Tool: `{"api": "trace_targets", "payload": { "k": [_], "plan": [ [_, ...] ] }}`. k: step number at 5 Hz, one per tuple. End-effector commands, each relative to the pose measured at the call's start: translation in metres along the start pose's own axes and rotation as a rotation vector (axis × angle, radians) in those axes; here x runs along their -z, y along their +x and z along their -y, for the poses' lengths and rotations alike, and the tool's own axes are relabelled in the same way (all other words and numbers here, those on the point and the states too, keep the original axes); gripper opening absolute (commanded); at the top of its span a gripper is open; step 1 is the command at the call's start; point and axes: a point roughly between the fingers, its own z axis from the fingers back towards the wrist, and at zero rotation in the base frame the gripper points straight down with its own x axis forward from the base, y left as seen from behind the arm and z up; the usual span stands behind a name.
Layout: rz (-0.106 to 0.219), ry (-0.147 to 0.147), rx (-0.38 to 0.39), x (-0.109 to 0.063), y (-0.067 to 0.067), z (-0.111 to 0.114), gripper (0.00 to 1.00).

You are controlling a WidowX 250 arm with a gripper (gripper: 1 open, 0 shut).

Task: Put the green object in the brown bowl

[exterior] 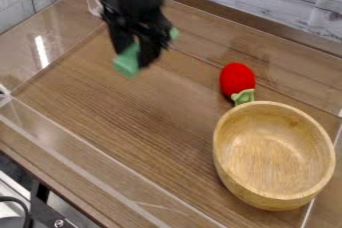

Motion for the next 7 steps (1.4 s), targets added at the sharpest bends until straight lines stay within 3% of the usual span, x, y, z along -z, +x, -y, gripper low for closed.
{"api": "trace_targets", "payload": {
  "k": [1, 2, 4, 7],
  "plan": [
    [0.044, 0.040, -0.080, -0.012, 0.018, -0.043, 0.00],
    [0.042, 0.056, -0.132, -0.005, 0.027, -0.080, 0.00],
    [0.071, 0.054, -0.091, 0.038, 0.051, -0.121, 0.00],
    [0.097, 0.035, -0.051, 0.056, 0.084, -0.145, 0.00]
  ]
}}
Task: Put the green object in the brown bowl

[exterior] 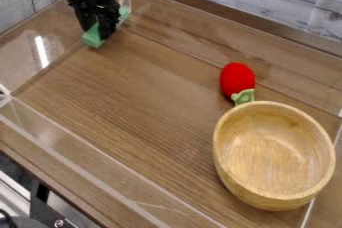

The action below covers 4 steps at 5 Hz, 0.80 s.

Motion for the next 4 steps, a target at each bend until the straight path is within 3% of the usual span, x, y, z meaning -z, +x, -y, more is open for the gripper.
{"api": "trace_targets", "payload": {
  "k": [1, 4],
  "plan": [
    [0.064, 0.022, 0.006, -0.020, 0.019, -0.004, 0.00],
    [0.094, -0.015, 0.018, -0.026, 0.008, 0.001, 0.00]
  ]
}}
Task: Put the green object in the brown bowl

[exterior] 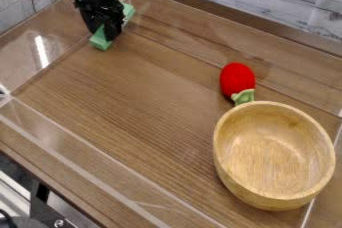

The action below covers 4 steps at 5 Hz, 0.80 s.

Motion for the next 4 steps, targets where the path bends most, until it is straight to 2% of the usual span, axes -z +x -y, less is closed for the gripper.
{"api": "trace_targets", "payload": {
  "k": [1, 3, 4],
  "plan": [
    [0.068, 0.035, -0.003, -0.0325, 0.0006, -0.0088, 0.00],
    [0.076, 0.020, -0.013, -0.0362, 0.0082, -0.0162, 0.00],
    [0.081, 0.013, 0.000, -0.0391, 0.0061, -0.0140, 0.00]
  ]
}}
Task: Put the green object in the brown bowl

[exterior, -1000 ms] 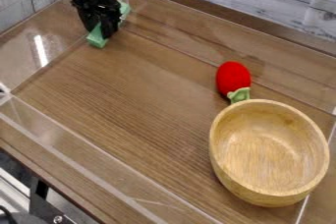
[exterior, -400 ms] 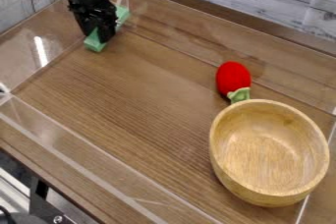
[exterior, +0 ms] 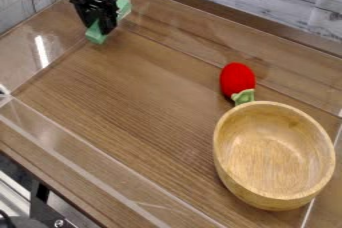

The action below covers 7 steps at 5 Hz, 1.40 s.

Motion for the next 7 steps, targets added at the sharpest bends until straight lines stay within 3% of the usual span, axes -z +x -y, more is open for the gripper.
{"api": "trace_targets", "payload": {
  "k": [1, 2, 3, 5, 7],
  "plan": [
    [0.089, 0.047, -0.023, -0.055, -0.001, 0.009, 0.00],
    [0.117, 0.028, 0.017, -0.070, -0.003, 0.032, 0.00],
    [0.121, -0.002, 0.073, -0.074, -0.012, 0.063, 0.00],
    [0.117, -0.067, 0.246, -0.066, -0.015, 0.138, 0.00],
    [0.098, -0.099, 0.309, -0.055, -0.035, 0.237, 0.00]
  ]
}}
